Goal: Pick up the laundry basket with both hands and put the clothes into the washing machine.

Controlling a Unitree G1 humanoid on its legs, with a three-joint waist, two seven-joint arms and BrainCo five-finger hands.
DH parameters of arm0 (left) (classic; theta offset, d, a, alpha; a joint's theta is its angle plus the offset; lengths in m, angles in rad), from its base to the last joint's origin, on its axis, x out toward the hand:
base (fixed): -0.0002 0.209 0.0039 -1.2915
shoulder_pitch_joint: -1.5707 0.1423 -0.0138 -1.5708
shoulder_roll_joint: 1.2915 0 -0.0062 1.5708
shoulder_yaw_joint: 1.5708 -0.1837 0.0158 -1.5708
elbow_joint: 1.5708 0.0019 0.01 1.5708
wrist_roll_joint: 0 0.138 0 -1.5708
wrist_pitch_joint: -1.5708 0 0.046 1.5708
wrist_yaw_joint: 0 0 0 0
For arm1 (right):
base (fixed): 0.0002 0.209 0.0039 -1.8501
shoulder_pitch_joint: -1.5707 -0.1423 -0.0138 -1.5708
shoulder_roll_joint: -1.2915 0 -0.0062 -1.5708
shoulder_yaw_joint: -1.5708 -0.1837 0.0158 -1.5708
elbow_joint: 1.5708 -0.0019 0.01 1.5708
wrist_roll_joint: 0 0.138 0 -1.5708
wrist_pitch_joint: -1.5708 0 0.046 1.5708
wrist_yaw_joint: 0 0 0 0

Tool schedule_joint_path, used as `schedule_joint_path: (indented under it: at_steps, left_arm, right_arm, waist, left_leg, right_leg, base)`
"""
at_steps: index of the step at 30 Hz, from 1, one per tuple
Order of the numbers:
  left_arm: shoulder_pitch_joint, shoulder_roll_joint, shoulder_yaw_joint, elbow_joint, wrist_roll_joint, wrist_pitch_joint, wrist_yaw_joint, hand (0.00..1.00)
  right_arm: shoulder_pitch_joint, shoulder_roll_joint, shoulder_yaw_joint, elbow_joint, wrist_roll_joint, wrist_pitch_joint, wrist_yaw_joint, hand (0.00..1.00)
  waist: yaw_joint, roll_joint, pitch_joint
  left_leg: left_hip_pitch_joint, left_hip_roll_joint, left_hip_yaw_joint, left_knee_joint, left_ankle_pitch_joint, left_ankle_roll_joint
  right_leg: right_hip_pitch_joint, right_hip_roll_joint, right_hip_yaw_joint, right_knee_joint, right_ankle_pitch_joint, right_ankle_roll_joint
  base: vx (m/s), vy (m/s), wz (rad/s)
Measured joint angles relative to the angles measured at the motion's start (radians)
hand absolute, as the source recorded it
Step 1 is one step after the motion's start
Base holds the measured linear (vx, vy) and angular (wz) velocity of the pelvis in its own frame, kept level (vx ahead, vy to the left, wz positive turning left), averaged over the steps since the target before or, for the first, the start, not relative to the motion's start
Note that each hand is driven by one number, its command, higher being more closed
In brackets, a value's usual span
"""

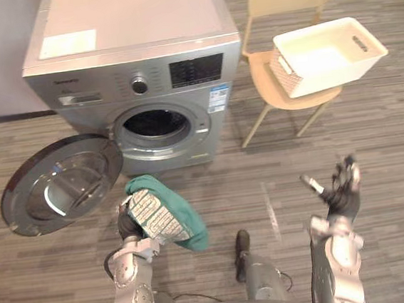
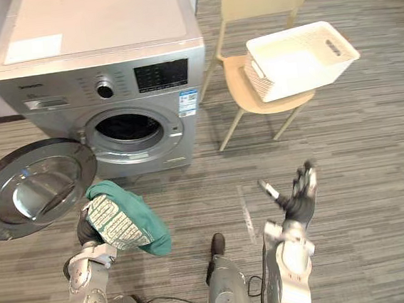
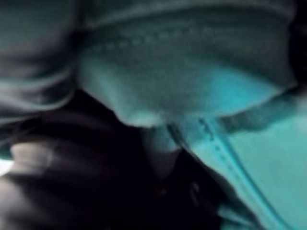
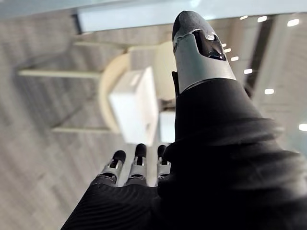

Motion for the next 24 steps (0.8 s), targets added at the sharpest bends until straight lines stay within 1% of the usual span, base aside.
schedule_joint_path:
  at_steps: [1, 2, 3, 4, 5, 6, 7, 8, 9, 10, 11, 12, 13, 14, 15, 16, 17, 18, 20, 22, 23, 24]
  left_arm:
    - [0.01, 0.0, 0.033, 0.006, -0.02, 0.0, 0.001, 1.0]
    - [0.026, 0.0, 0.067, 0.011, -0.034, 0.001, 0.006, 1.0]
    - [0.03, 0.0, 0.074, 0.013, -0.036, 0.001, 0.009, 1.0]
    - [0.033, 0.0, 0.092, 0.015, -0.048, 0.001, 0.021, 1.0]
    - [0.016, 0.003, 0.097, 0.036, -0.057, 0.0, 0.025, 1.0]
    - [-0.002, 0.006, 0.094, 0.054, -0.064, 0.0, 0.033, 1.0]
    - [-0.028, 0.008, 0.084, 0.073, -0.067, 0.0, 0.045, 1.0]
    - [-0.106, 0.011, 0.062, 0.123, -0.078, 0.0, 0.078, 1.0]
    - [-0.145, 0.013, 0.05, 0.148, -0.083, 0.0, 0.091, 1.0]
    - [-0.235, 0.017, 0.021, 0.21, -0.09, -0.001, 0.113, 1.0]
    - [-0.319, 0.017, 0.004, 0.262, -0.091, -0.001, 0.139, 1.0]
    - [-0.357, 0.018, -0.003, 0.281, -0.092, -0.002, 0.151, 1.0]
    - [-0.422, 0.016, -0.014, 0.319, -0.093, -0.007, 0.175, 1.0]
    - [-0.458, 0.015, -0.013, 0.344, -0.095, -0.008, 0.182, 1.0]
    - [-0.529, 0.011, -0.015, 0.394, -0.12, -0.008, 0.199, 1.0]
    - [-0.568, -0.002, -0.011, 0.407, -0.15, -0.011, 0.221, 1.0]
    - [-0.579, -0.006, -0.011, 0.407, -0.16, -0.017, 0.228, 1.0]
    - [-0.587, -0.015, -0.014, 0.409, -0.183, -0.023, 0.238, 1.0]
    - [-0.589, -0.024, -0.032, 0.434, -0.192, -0.03, 0.24, 1.0]
    - [-0.61, -0.025, -0.057, 0.489, -0.191, -0.029, 0.24, 1.0]
    - [-0.639, -0.026, -0.055, 0.528, -0.191, -0.028, 0.24, 1.0]
    - [-0.652, -0.024, -0.052, 0.542, -0.191, -0.029, 0.24, 1.0]
  right_arm:
    - [0.043, 0.001, 0.046, 0.075, 0.025, 0.018, 0.031, 0.0]
    - [0.084, 0.003, 0.1, 0.138, 0.028, 0.038, 0.056, 0.0]
    - [0.094, 0.003, 0.116, 0.147, 0.028, 0.044, 0.059, 0.0]
    - [0.129, 0.004, 0.171, 0.176, 0.024, 0.058, 0.082, 0.0]
    - [0.14, 0.001, 0.219, 0.212, 0.023, 0.068, 0.103, 0.0]
    - [0.134, 0.002, 0.239, 0.224, 0.024, 0.071, 0.11, 0.0]
    - [0.122, 0.001, 0.25, 0.236, 0.028, 0.074, 0.115, 0.0]
    - [0.078, -0.026, 0.269, 0.241, 0.042, 0.075, 0.129, 0.0]
    - [0.051, -0.038, 0.277, 0.252, 0.048, 0.076, 0.13, 0.0]
    - [-0.019, -0.059, 0.283, 0.281, 0.07, 0.075, 0.13, 0.0]
    - [-0.091, -0.07, 0.295, 0.34, 0.102, 0.073, 0.12, 0.0]
    - [-0.137, -0.073, 0.312, 0.368, 0.113, 0.073, 0.113, 0.0]
    - [-0.228, -0.075, 0.36, 0.425, 0.137, 0.068, 0.097, 0.0]
    - [-0.276, -0.066, 0.384, 0.459, 0.147, 0.065, 0.089, 0.0]
    - [-0.353, -0.043, 0.427, 0.499, 0.159, 0.065, 0.075, 0.0]
    - [-0.415, -0.023, 0.452, 0.526, 0.16, 0.065, 0.062, 0.0]
    - [-0.439, -0.006, 0.467, 0.537, 0.159, 0.065, 0.056, 0.0]
    - [-0.476, 0.014, 0.504, 0.55, 0.158, 0.064, 0.045, 0.0]
    - [-0.504, 0.024, 0.537, 0.565, 0.157, 0.066, 0.043, 0.0]
    - [-0.512, 0.024, 0.539, 0.565, 0.157, 0.065, 0.023, 0.0]
    - [-0.517, 0.025, 0.544, 0.561, 0.157, 0.065, 0.007, 0.0]
    - [-0.519, 0.025, 0.549, 0.561, 0.157, 0.065, 0.004, 0.0]
  waist:
    - [-0.005, -0.014, 0.012]
    - [-0.007, -0.022, 0.017]
    - [-0.007, -0.022, 0.02]
    - [-0.006, -0.023, 0.036]
    - [-0.003, -0.024, 0.061]
    - [-0.004, -0.024, 0.078]
    - [-0.008, -0.026, 0.096]
    - [-0.014, -0.034, 0.145]
    - [-0.016, -0.044, 0.161]
    - [-0.017, -0.058, 0.189]
    - [-0.016, -0.067, 0.211]
    - [-0.016, -0.065, 0.22]
    - [-0.01, -0.053, 0.234]
    - [0.0, -0.061, 0.248]
    - [0.007, -0.061, 0.277]
    - [0.012, -0.05, 0.298]
    - [0.018, -0.046, 0.302]
    - [0.025, -0.035, 0.319]
    - [0.031, -0.033, 0.324]
    - [0.022, -0.03, 0.326]
    - [0.009, -0.03, 0.327]
    - [0.01, -0.03, 0.327]
  left_leg:
    - [0.03, 0.024, -0.005, 0.022, 0.007, 0.013]
    - [0.03, 0.07, -0.031, 0.08, 0.02, 0.087]
    - [0.026, 0.086, -0.039, 0.102, 0.025, 0.112]
    - [-0.018, 0.142, -0.096, 0.213, 0.068, 0.227]
    - [-0.117, 0.2, -0.189, 0.361, 0.142, 0.3]
    - [-0.156, 0.212, -0.217, 0.416, 0.137, 0.278]
    - [-0.197, 0.213, -0.234, 0.461, 0.122, 0.255]
    - [-0.286, 0.18, -0.248, 0.513, 0.074, 0.191]
    - [-0.32, 0.152, -0.243, 0.509, 0.054, 0.174]
    - [-0.384, 0.084, -0.239, 0.463, 0.026, 0.151]
    - [-0.436, 0.013, -0.24, 0.368, 0.02, 0.131]
    - [-0.46, -0.022, -0.244, 0.314, 0.023, 0.126]
    - [-0.477, -0.079, -0.264, 0.187, 0.056, 0.107]
    - [-0.477, -0.108, -0.277, 0.168, 0.104, 0.116]
    - [-0.478, -0.141, -0.259, 0.134, 0.119, 0.128]
    - [-0.49, -0.159, -0.248, 0.135, 0.134, 0.155]
    - [-0.497, -0.162, -0.246, 0.145, 0.131, 0.159]
    - [-0.498, -0.167, -0.246, 0.166, 0.115, 0.177]
    - [-0.498, -0.179, -0.245, 0.2, 0.088, 0.185]
    - [-0.508, -0.178, -0.245, 0.253, 0.042, 0.19]
    - [-0.528, -0.178, -0.242, 0.275, 0.011, 0.195]
    - [-0.541, -0.175, -0.238, 0.285, 0.006, 0.198]
  right_leg:
    - [0.003, 0.017, -0.002, 0.065, -0.054, -0.016]
    - [0.02, 0.047, -0.009, 0.097, -0.09, -0.034]
    - [0.027, 0.054, -0.012, 0.098, -0.095, -0.038]
    - [0.055, 0.091, -0.021, 0.098, -0.118, -0.057]
    - [0.071, 0.12, -0.022, 0.1, -0.142, -0.075]
    - [0.074, 0.125, -0.023, 0.104, -0.149, -0.078]
    - [0.073, 0.126, -0.025, 0.108, -0.154, -0.084]
    - [0.062, 0.112, -0.031, 0.119, -0.16, -0.095]
    - [0.048, 0.099, -0.034, 0.126, -0.16, -0.096]
    - [0.017, 0.075, -0.04, 0.135, -0.159, -0.099]
    - [-0.021, 0.052, -0.042, 0.145, -0.157, -0.101]
    - [-0.044, 0.041, -0.044, 0.153, -0.157, -0.101]
    - [-0.086, 0.029, -0.049, 0.167, -0.153, -0.095]
    - [-0.104, 0.017, -0.041, 0.175, -0.145, -0.084]
    - [-0.121, -0.012, -0.037, 0.164, -0.124, -0.066]
    - [-0.135, -0.026, -0.035, 0.154, -0.093, -0.054]
    - [-0.145, -0.029, -0.026, 0.154, -0.089, -0.052]
    - [-0.15, -0.033, -0.009, 0.159, -0.085, -0.047]
    - [-0.168, -0.044, 0.023, 0.186, -0.082, -0.04]
    - [-0.205, -0.048, 0.057, 0.236, -0.081, -0.04]
    - [-0.232, -0.049, 0.07, 0.245, -0.079, -0.036]
    - [-0.243, -0.046, 0.078, 0.237, -0.074, -0.03]
  base:
    - [0.13, -0.334, -0.15]
    - [0.12, -0.291, -0.16]
    - [0.13, -0.328, -0.18]
    - [0.1, -0.326, -0.18]
    - [0.11, -0.36, -0.14]
    - [0.04, -0.197, -0.04]
    - [0.0, -0.123, 0.16]
    - [-0.03, -0.099, 0.2]
    - [-0.09, -0.061, 0.33]
    - [-0.1, 0.032, 0.34]
    - [-0.09, 0.069, 0.32]
    - [-0.04, 0.136, 0.13]
    - [-0.02, 0.139, -0.12]
    - [0.0, 0.168, -0.09]
    - [0.05, 0.15, -0.01]
    - [0.07, 0.143, 0.05]
    - [0.09, 0.146, -0.16]
    - [0.08, 0.155, -0.37]
    - [0.08, 0.19, -0.44]
    - [0.0, 0.171, -0.42]
    - [-0.07, 0.123, -0.31]
    - [-0.08, 0.117, -0.38]
